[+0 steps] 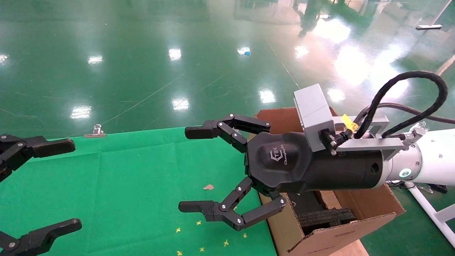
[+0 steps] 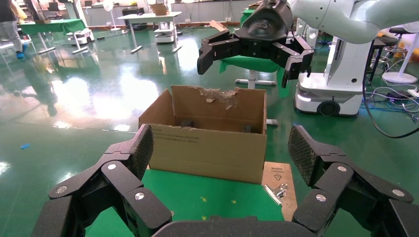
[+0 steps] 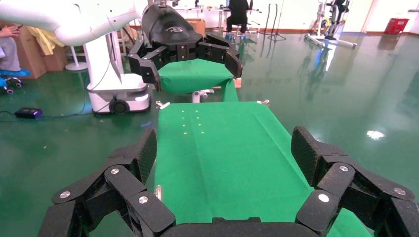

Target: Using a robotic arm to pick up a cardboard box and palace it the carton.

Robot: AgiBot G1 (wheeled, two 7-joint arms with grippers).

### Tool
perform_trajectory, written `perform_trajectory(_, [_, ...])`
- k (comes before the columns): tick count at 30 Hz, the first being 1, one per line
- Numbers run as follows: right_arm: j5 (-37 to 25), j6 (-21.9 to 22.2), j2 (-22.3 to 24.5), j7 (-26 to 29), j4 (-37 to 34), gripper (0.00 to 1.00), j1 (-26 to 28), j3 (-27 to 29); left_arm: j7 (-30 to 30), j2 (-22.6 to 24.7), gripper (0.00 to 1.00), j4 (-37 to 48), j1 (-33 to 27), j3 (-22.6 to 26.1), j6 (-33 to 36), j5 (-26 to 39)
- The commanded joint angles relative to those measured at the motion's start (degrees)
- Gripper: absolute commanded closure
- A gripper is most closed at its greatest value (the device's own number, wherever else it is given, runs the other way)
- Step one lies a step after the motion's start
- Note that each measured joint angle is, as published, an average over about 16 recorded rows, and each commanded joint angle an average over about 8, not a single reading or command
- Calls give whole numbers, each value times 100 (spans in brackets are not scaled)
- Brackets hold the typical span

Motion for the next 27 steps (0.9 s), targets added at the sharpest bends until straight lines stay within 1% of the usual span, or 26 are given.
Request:
perform_trajectory(1, [-1,1,-1,0,-1,0,1,-1,0,0,0,0,0,0,0,0])
perform_trajectory(27, [-2,1,-1,0,-7,0,7,-7,0,0,0,0,0,0,0,0])
